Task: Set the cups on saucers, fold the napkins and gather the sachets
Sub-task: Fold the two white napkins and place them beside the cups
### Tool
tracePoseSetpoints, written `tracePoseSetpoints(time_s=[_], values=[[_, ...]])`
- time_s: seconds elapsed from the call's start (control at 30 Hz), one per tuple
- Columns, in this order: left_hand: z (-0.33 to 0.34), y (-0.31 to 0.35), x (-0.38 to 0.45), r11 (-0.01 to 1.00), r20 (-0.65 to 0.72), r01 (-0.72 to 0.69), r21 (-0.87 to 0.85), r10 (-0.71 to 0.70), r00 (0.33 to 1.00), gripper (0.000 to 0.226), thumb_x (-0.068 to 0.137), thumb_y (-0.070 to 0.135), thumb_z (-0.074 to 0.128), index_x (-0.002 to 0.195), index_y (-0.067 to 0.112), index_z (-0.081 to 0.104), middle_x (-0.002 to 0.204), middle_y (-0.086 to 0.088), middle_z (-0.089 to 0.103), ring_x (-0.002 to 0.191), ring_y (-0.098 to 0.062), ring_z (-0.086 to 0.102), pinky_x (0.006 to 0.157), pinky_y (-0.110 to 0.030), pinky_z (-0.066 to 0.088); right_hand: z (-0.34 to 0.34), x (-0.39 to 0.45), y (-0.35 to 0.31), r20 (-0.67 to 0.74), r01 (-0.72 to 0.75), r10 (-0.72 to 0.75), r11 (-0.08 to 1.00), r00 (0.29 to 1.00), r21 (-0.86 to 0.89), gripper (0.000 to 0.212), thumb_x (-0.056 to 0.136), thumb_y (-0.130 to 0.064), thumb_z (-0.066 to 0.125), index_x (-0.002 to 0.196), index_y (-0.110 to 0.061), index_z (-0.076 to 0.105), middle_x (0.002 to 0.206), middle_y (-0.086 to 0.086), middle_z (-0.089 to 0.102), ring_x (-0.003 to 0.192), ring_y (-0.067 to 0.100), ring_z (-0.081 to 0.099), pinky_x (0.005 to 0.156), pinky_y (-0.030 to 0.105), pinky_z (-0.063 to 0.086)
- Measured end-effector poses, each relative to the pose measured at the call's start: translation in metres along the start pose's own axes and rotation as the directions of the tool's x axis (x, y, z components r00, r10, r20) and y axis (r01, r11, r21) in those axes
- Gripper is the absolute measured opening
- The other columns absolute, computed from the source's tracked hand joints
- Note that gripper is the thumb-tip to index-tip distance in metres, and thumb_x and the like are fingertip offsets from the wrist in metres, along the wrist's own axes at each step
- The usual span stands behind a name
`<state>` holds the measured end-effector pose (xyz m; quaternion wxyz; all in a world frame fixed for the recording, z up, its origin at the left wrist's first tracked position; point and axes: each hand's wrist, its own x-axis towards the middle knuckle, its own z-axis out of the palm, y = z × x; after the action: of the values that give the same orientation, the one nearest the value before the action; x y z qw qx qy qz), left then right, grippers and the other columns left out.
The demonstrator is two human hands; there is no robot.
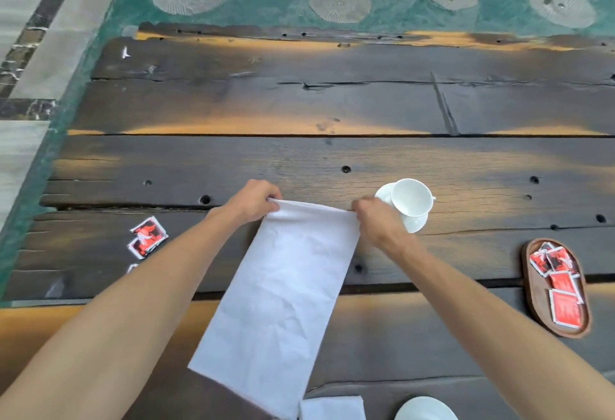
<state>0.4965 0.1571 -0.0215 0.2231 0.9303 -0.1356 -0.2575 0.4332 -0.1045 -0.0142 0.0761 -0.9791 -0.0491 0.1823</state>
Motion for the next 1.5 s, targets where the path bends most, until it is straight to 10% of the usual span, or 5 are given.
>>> tracePoseSetpoints(time_s=[0.47, 0.73, 0.9, 1.2, 1.5], values=[[-0.047, -0.054, -0.045, 0.955, -0.443, 0.132, -0.267, -0.243, 0.863, 0.003, 0.085, 0.012, 0.069, 0.085, 0.011, 0.072, 0.083, -0.002, 0.059, 0.08, -0.018, 0.054, 0.074, -0.032, 0.047, -0.06, 0.08, -0.072, -0.309, 0.176, -0.204, 0.977, 0.929, -0.118, 0.035, 0.078, 0.009, 0.048, 0.103, -0.008, 0.065, 0.106, 0.014, 0.061, 0.102, 0.038, 0.055, 0.073, 0.039, 0.043], [-0.044, -0.053, -0.083, 0.965, -0.499, 0.026, -0.261, -0.158, 0.852, 0.004, 0.08, 0.009, 0.072, 0.081, 0.013, 0.073, 0.08, 0.0, 0.063, 0.073, -0.01, 0.054, 0.063, -0.014, 0.034, -0.064, 0.032, -0.061, -0.313, 0.311, -0.318, 0.948, 0.895, -0.073, 0.022, 0.079, -0.004, 0.056, 0.096, -0.01, 0.069, 0.099, 0.01, 0.064, 0.1, 0.034, 0.055, 0.08, 0.042, 0.046], [-0.015, -0.043, -0.126, 0.981, -0.539, -0.135, -0.14, 0.039, 0.841, 0.009, 0.079, 0.007, 0.073, 0.076, 0.015, 0.07, 0.076, 0.004, 0.064, 0.075, -0.012, 0.05, 0.068, -0.025, 0.039, -0.049, -0.028, -0.05, -0.33, 0.394, -0.358, 0.918, 0.873, 0.047, 0.017, 0.072, -0.002, 0.065, 0.087, -0.011, 0.067, 0.087, 0.005, 0.062, 0.086, 0.029, 0.056, 0.075, 0.043, 0.046], [0.056, -0.047, -0.196, 0.991, -0.416, -0.135, -0.016, 0.116, 0.902, 0.023, 0.074, -0.001, 0.067, 0.08, 0.021, 0.064, 0.084, 0.013, 0.059, 0.087, -0.007, 0.05, 0.067, -0.026, 0.046, 0.008, -0.097, -0.045, -0.184, 0.405, -0.397, 0.914, 0.899, 0.002, 0.03, 0.063, -0.001, 0.068, 0.084, -0.022, 0.065, 0.086, -0.007, 0.061, 0.087, 0.021, 0.057, 0.069, 0.026, 0.02], [0.117, -0.054, -0.208, 0.996, -0.245, -0.091, 0.006, 0.089, 0.965, 0.016, 0.081, 0.004, 0.06, 0.085, 0.018, 0.064, 0.091, 0.007, 0.059, 0.091, -0.013, 0.048, 0.075, -0.028, 0.044, 0.067, -0.113, -0.042, 0.047, 0.403, -0.401, 0.911, 0.915, -0.088, 0.03, 0.062, 0.004, 0.062, 0.08, -0.02, 0.062, 0.085, -0.006, 0.06, 0.084, 0.021, 0.058, 0.072, 0.032, 0.042]])
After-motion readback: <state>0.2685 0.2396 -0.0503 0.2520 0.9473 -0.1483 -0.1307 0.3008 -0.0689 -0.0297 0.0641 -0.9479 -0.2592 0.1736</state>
